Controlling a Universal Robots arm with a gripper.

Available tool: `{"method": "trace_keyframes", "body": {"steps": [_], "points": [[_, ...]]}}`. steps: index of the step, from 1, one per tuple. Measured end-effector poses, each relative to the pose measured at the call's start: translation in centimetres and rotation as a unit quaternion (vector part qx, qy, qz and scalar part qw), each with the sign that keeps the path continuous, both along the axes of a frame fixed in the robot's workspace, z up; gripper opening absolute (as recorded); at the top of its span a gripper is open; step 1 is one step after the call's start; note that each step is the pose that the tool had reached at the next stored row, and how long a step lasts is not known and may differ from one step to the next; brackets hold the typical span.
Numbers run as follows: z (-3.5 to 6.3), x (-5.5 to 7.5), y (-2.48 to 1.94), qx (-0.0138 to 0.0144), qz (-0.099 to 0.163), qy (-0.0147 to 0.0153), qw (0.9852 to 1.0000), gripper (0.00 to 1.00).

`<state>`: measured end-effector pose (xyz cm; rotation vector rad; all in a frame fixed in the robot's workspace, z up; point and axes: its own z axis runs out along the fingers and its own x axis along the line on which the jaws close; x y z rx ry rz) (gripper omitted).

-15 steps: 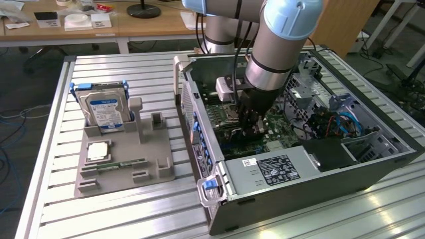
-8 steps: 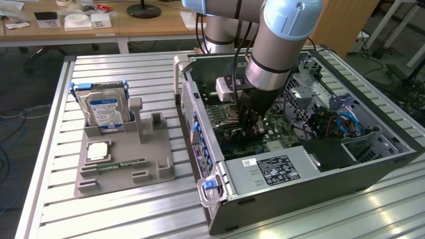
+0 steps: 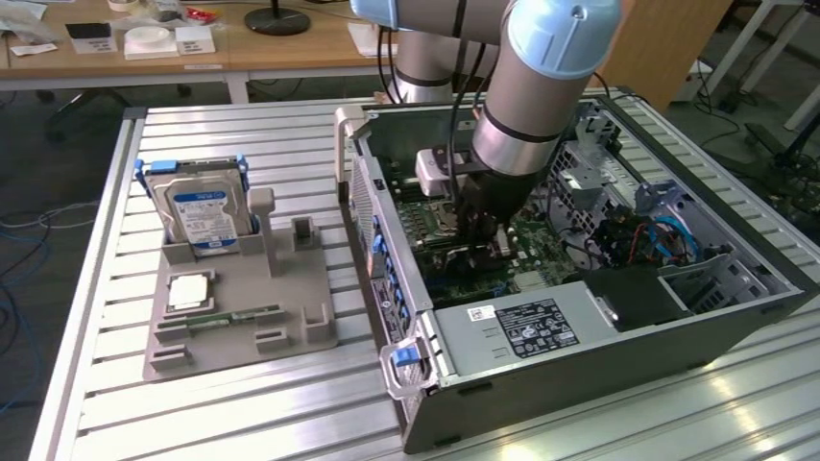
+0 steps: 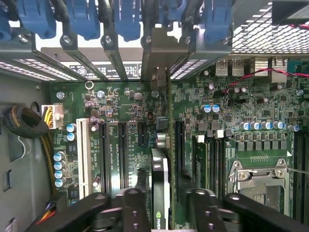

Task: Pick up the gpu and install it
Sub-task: 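Insert the gpu into the slot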

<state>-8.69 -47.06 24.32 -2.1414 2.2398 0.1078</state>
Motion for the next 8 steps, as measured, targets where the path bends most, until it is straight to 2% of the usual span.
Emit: {"method": "trace_keyframes", "body": {"steps": [2, 3, 4, 8], "points": [[0.00, 0.00, 0.00, 0.0000, 0.000, 0.0000, 1.0000, 0.52], [0.00, 0.00, 0.00, 0.0000, 0.000, 0.0000, 1.0000, 0.52], [0.00, 0.00, 0.00, 0.0000, 0.000, 0.0000, 1.0000, 0.58], [0.01, 0.00, 0.00, 0.0000, 0.000, 0.0000, 1.0000, 0.58]]}}
